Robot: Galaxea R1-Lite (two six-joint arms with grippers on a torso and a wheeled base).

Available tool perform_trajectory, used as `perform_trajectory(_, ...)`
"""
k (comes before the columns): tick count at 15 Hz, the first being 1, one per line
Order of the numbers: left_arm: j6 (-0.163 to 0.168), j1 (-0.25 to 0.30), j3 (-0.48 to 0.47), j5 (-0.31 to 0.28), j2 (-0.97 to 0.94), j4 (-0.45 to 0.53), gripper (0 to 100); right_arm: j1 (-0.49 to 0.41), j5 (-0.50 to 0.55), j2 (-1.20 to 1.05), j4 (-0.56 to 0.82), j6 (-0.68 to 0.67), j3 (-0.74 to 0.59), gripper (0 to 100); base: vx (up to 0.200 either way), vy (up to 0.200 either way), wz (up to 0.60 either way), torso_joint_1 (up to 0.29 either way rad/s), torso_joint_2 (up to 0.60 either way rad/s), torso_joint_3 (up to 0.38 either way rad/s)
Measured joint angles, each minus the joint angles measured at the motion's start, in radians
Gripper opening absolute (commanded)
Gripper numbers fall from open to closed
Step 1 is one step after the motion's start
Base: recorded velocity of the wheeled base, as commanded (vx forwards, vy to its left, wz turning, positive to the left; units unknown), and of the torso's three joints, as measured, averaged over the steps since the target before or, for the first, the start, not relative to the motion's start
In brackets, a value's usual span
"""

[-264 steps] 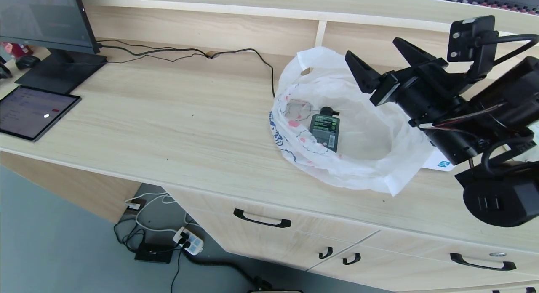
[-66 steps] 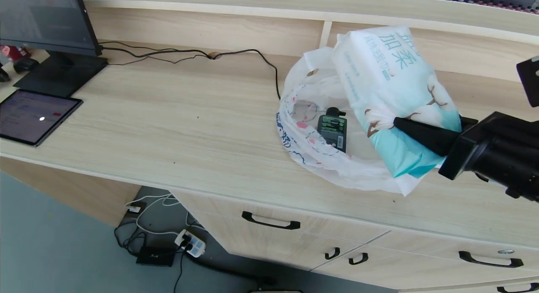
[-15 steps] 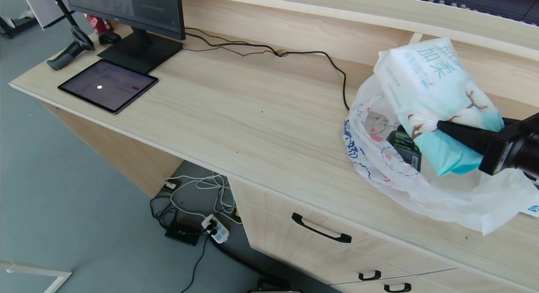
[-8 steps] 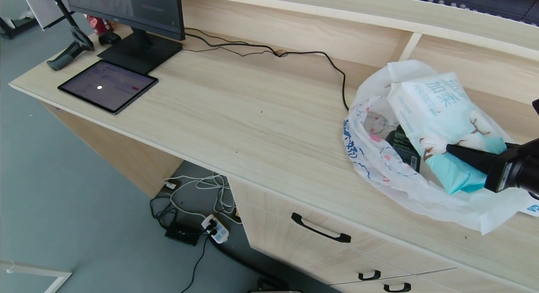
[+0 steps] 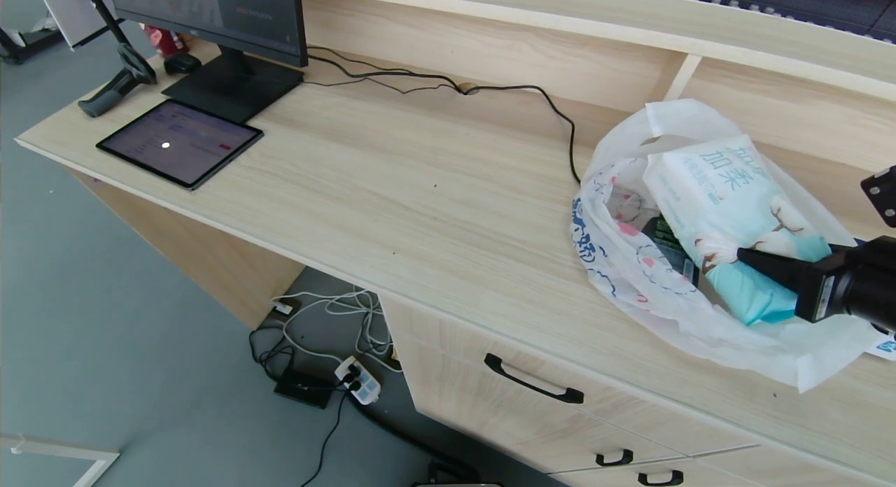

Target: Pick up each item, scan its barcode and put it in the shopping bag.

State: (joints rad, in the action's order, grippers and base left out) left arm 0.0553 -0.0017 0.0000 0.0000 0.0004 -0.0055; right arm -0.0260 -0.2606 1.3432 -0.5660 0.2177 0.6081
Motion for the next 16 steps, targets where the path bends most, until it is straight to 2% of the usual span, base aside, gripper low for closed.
perform_trajectory(3, 0.000, 0.000, 0.000, 0.000, 0.000, 0.001, 100, -0.001, 0.002, 0.024, -0.006, -0.002, 0.017, 0, 0.000, 0.000, 0.00, 0.000, 0.00, 0.000)
perform_trajectory(4, 0.000, 0.000, 0.000, 0.000, 0.000, 0.001, 100, -0.001, 0.002, 0.026, -0.011, -0.002, 0.006, 100, 0.000, 0.000, 0.00, 0.000, 0.00, 0.000)
perform_trajectory(6, 0.000, 0.000, 0.000, 0.001, 0.000, 0.002, 100, -0.001, 0.007, 0.026, -0.021, -0.008, -0.017, 100, 0.000, 0.000, 0.00, 0.000, 0.00, 0.000)
perform_trajectory(9, -0.001, 0.000, 0.000, 0.001, 0.000, 0.002, 100, 0.010, 0.008, 0.026, -0.109, -0.033, -0.016, 100, 0.000, 0.000, 0.00, 0.000, 0.00, 0.000)
perform_trajectory(11, -0.001, 0.000, 0.000, 0.001, 0.000, 0.002, 100, 0.037, 0.018, 0.017, -0.160, -0.080, -0.019, 100, 0.000, 0.000, 0.00, 0.000, 0.00, 0.000)
perform_trajectory(16, 0.000, 0.000, 0.000, 0.001, 0.000, 0.002, 100, 0.125, 0.021, -0.077, -0.161, -0.160, -0.037, 100, 0.000, 0.000, 0.00, 0.000, 0.00, 0.000)
